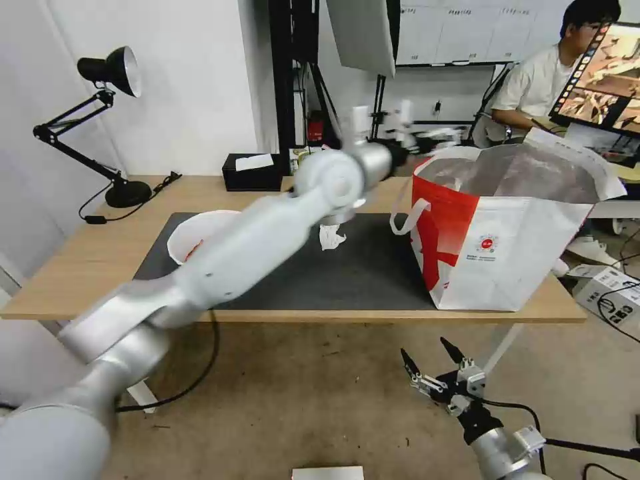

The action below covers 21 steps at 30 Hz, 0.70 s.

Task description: Pick up the trash from the table and place it into the takeout bag.

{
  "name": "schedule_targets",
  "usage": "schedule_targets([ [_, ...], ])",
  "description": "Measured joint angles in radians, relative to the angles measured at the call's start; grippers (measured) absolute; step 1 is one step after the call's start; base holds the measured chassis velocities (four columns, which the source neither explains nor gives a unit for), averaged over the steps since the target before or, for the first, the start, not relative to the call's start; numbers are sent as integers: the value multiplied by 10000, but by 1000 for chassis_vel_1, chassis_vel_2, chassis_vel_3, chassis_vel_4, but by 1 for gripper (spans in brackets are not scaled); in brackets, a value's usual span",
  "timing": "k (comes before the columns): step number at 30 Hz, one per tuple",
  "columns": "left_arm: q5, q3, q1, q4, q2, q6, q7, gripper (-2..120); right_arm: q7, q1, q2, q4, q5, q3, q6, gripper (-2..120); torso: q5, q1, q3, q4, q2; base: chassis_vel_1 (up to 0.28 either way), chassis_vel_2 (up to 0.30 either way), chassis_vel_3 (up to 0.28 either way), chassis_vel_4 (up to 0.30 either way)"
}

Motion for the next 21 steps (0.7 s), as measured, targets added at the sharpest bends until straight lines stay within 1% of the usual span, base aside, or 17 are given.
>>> schedule_targets([
  [1, 0, 0, 0, 0, 0, 0, 0, 100, 0, 0, 0, 0, 0, 0, 0, 100, 0, 0, 0, 0, 0, 0, 0, 0, 0],
  [2, 395, 0, 345, -295, 472, -294, 206, 100, 5, 33, 1, 20, -60, -36, 9, 100, -3, 0, 1, 0, 0, 0, 0, 0, 0],
  [4, 1655, -20, 1168, -861, 1668, -887, 868, 100, 18, 115, -5, 54, -108, -126, 19, 100, -2, 0, 0, -1, 0, 0, 0, 0, 0],
  [5, 1655, -20, 1168, -861, 1668, -887, 868, 100, 18, 115, -5, 54, -108, -126, 19, 100, -2, 0, 0, -1, 0, 0, 0, 0, 0],
  [6, 2044, -49, 1360, -972, 1942, -1022, 1079, 100, 23, 145, -8, 57, -113, -154, 20, 100, -2, -1, 1, 3, -1, 0, 0, 0, 0],
  [7, 2923, -231, 1786, -1170, 2425, -1291, 1539, 100, 29, 196, -10, 58, -124, -209, 20, 100, -2, 0, 0, 1, 0, 0, 0, 0, 0],
  [8, 3401, -382, 2048, -1263, 2658, -1417, 1779, 100, 34, 227, -11, 57, -136, -244, 20, 100, -1, 0, 0, 1, 1, 0, 0, 0, 0],
  [9, 3401, -382, 2048, -1263, 2658, -1417, 1779, 100, 34, 227, -11, 57, -136, -244, 20, 100, -1, 0, 0, 1, 1, 0, 0, 0, 0],
  [10, 3975, -655, 2483, -1401, 2956, -1584, 2067, 100, 38, 262, -11, 57, -151, -283, 20, 100, -1, 0, 0, -1, 0, 0, 0, 0, 0],
  [11, 4308, -923, 2845, -1504, 3146, -1683, 2222, 100, 44, 274, -10, 61, -156, -302, 21, 100, 0, 0, 0, -2, 1, 0, 0, 0, 0],
  [12, 4308, -923, 2845, -1504, 3146, -1683, 2222, 100, 44, 274, -10, 61, -156, -302, 21, 100, 0, 0, 0, -2, 1, 0, 0, 0, 0],
  [15, 4834, -1902, 4106, -1863, 3608, -1929, 2488, 100, 47, 285, -16, 126, -177, -350, 23, 100, 1, 0, -1, -4, 1, 0, 0, 0, 0],
  [16, 4834, -1902, 4106, -1863, 3608, -1929, 2488, 100, 47, 285, -16, 126, -177, -350, 23, 100, 1, 0, -1, -4, 1, 0, 0, 0, 0],
  [17, 4963, -2288, 4579, -1980, 3747, -2017, 2548, 100, 48, 283, -19, 142, -181, -354, 30, 100, 1, -1, 0, -3, 0, 0, 0, 0, 0],
  [19, 5287, -3360, 5765, -2317, 4002, -2196, 2734, 100, 48, 278, -22, 161, -184, -357, 54, 100, 0, 0, 0, -3, 0, 0, 0, 0, 0],
  [20, 5287, -3360, 5765, -2317, 4002, -2196, 2734, 100, 48, 278, -22, 161, -184, -357, 54, 100, 0, 0, 0, -3, 0, 0, 0, 0, 0],
  [21, 5410, -3953, 6335, -2470, 4100, -2278, 2813, 100, 50, 279, -23, 173, -185, -356, 63, 100, 2, -1, 0, -5, 1, 0, 0, 0, 0],
])
